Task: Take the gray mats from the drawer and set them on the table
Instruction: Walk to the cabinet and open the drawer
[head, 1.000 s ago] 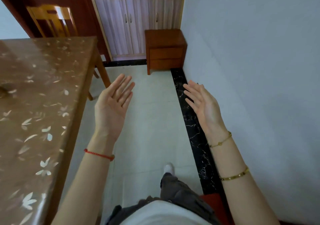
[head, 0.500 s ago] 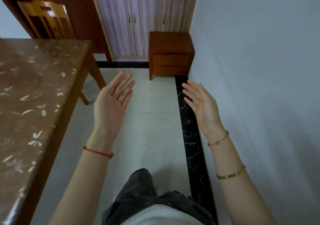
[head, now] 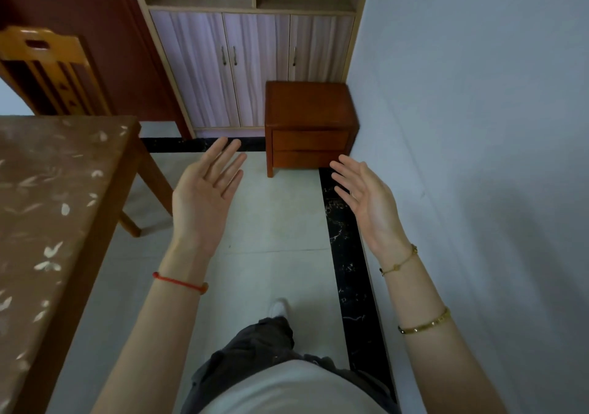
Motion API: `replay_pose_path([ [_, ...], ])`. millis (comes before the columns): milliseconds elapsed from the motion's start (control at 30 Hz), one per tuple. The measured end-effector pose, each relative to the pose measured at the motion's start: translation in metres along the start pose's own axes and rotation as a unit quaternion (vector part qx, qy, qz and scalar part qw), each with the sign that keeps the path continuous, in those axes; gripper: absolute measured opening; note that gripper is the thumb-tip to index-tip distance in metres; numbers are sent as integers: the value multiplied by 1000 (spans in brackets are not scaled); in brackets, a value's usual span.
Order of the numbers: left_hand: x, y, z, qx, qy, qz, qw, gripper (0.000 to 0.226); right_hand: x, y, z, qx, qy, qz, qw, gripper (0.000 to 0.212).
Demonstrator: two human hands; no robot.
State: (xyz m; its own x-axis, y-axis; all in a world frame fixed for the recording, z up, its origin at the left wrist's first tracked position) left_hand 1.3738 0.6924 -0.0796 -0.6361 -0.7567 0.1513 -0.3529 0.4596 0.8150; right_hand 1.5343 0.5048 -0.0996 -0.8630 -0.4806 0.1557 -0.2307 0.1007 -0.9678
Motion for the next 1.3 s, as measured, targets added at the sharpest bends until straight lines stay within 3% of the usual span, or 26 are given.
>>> replay_pose_path([
  [700, -307, -58, -99, -31, 26, 60, 997, 46, -317, -5, -10, -7, 19, -50, 999, 45],
  [1300, -524, -170, -175, -70, 130, 120, 982, 39, -576, 27, 32, 29, 27, -156, 987, 43],
])
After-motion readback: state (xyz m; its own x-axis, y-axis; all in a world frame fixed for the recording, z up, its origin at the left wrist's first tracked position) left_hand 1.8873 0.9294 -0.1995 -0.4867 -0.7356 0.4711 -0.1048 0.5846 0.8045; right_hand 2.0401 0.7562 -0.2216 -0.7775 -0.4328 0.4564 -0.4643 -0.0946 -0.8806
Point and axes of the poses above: each hand's wrist, its own x-axis away from the middle knuckle, its own z-axis out of the back of the hand, y = z × x, the point moved 8 cm from there along -x, towards the middle knuckle, and after that the axes turned 8 degrees about y, right-handed, at the moved point
